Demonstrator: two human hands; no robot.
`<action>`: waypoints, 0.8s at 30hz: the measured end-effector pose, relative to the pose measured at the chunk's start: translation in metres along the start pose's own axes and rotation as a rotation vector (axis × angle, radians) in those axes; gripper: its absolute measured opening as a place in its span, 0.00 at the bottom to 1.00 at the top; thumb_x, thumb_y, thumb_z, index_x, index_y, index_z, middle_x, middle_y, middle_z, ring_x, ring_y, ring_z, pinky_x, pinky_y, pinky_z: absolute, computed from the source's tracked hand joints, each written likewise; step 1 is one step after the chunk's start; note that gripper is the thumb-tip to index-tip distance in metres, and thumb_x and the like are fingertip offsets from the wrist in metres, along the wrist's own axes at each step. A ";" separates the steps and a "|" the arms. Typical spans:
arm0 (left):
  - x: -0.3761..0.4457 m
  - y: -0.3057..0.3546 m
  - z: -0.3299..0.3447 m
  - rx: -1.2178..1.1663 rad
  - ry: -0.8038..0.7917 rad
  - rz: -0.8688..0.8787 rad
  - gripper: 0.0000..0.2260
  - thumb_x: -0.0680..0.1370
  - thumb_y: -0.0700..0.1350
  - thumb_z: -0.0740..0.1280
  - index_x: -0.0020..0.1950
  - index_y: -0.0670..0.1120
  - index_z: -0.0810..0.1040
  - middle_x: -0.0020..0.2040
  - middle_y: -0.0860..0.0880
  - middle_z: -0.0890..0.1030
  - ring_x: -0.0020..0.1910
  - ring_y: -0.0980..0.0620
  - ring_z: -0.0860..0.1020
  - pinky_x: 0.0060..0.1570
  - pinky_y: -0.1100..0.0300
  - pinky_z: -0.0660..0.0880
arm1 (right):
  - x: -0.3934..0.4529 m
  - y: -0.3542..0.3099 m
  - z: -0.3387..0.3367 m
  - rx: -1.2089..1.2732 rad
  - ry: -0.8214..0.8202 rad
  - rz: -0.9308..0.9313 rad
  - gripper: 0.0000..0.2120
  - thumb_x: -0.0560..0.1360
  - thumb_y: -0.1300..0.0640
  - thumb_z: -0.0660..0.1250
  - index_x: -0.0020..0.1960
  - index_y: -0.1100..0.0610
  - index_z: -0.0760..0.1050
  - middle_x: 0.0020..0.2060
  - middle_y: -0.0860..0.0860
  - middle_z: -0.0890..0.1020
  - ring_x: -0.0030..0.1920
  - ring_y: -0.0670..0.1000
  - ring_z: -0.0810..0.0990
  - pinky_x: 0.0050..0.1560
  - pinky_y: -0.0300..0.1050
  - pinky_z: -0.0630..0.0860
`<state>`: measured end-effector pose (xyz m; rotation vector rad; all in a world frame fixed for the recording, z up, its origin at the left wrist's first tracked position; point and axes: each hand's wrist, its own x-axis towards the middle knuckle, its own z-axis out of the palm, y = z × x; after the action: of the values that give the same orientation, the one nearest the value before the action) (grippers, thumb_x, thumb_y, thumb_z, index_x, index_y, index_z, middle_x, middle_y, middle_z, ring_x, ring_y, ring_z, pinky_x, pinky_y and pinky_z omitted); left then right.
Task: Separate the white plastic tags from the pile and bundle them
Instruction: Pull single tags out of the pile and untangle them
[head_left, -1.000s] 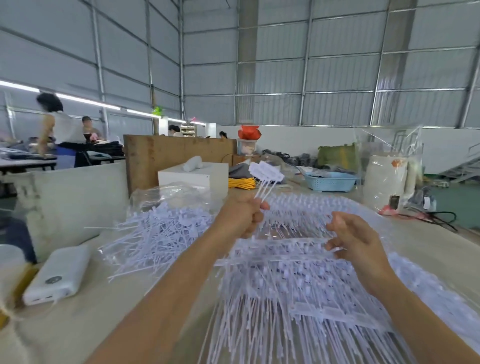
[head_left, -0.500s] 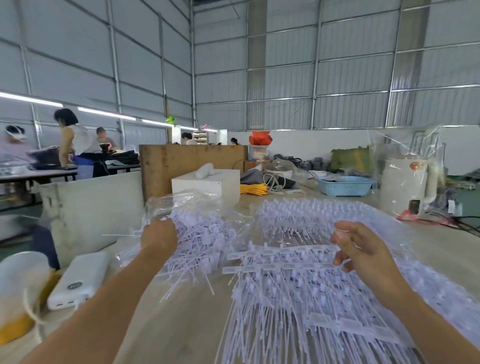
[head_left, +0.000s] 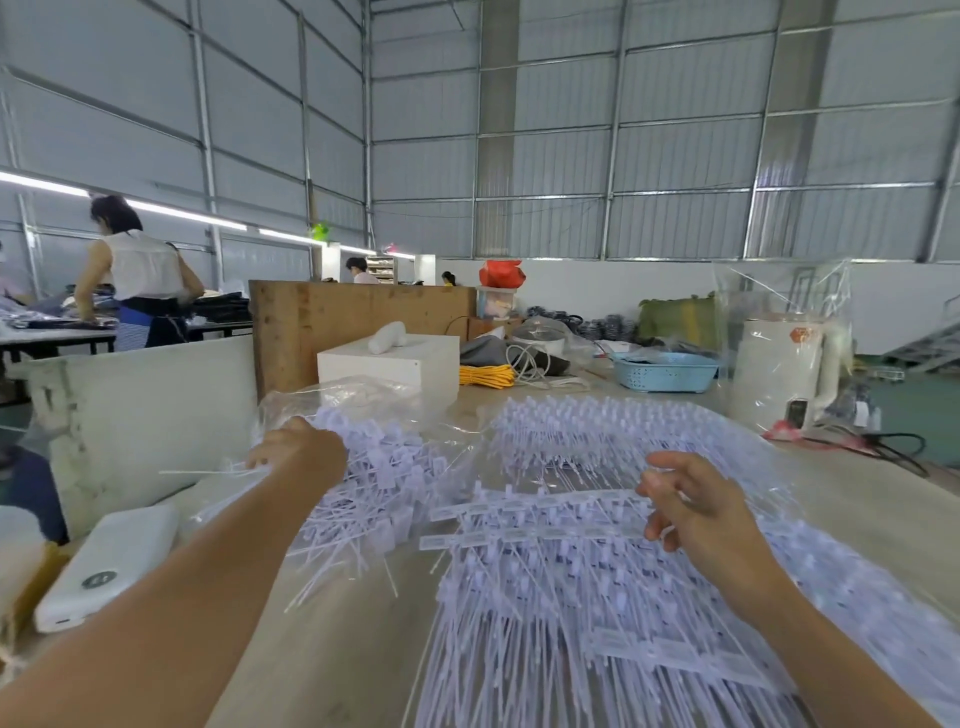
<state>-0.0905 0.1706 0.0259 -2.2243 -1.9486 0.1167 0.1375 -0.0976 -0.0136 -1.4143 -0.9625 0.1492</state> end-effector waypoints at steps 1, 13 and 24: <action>-0.009 0.008 -0.009 0.038 -0.017 -0.007 0.23 0.81 0.46 0.58 0.76 0.45 0.59 0.76 0.40 0.52 0.72 0.32 0.57 0.65 0.35 0.64 | -0.001 -0.001 0.000 -0.009 -0.004 0.002 0.05 0.77 0.59 0.64 0.51 0.51 0.73 0.45 0.57 0.80 0.26 0.48 0.77 0.26 0.38 0.73; -0.116 0.089 -0.004 -0.279 0.018 0.754 0.14 0.81 0.39 0.58 0.62 0.46 0.77 0.61 0.48 0.78 0.57 0.48 0.77 0.54 0.58 0.74 | 0.000 0.002 -0.006 -0.104 0.019 0.017 0.05 0.77 0.58 0.65 0.52 0.50 0.72 0.45 0.54 0.78 0.25 0.45 0.77 0.27 0.36 0.72; -0.108 0.071 0.004 -0.386 -0.139 0.838 0.20 0.75 0.41 0.64 0.67 0.52 0.68 0.51 0.54 0.70 0.52 0.53 0.73 0.48 0.61 0.73 | 0.007 0.030 -0.029 -0.619 -0.023 0.141 0.08 0.77 0.63 0.62 0.54 0.61 0.77 0.43 0.53 0.78 0.38 0.48 0.75 0.41 0.38 0.74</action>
<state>-0.0367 0.0559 0.0026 -3.2236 -1.0092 -0.0008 0.1735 -0.1087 -0.0322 -2.0531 -0.9697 -0.0356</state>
